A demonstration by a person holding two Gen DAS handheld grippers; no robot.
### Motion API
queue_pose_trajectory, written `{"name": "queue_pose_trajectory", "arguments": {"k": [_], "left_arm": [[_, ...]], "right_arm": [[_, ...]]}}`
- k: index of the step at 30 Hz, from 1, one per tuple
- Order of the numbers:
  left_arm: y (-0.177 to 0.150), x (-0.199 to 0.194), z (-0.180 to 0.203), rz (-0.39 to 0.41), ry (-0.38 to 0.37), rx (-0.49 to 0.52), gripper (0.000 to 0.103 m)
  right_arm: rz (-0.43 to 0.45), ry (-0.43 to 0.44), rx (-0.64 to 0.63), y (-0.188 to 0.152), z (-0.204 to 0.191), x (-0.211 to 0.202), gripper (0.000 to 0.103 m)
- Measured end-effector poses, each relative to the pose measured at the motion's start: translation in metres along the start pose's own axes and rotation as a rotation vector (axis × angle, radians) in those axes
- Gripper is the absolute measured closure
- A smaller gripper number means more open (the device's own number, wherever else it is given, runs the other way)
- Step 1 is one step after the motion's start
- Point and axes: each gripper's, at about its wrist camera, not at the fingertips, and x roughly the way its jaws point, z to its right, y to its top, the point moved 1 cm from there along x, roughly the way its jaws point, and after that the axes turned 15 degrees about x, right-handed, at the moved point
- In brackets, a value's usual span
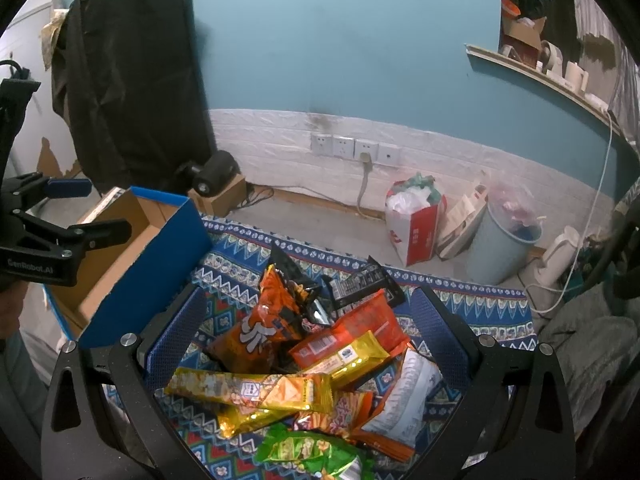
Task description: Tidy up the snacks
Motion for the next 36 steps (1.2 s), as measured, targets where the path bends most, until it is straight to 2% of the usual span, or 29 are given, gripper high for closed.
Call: {"name": "queue_pose_trajectory", "arguments": {"k": [36], "left_arm": [[-0.0031,0.0025,0.0031,-0.004,0.001,0.009,0.002]], "right_arm": [[-0.009,-0.008,0.002,0.0003,0.0041,-0.0022,0.003]]}}
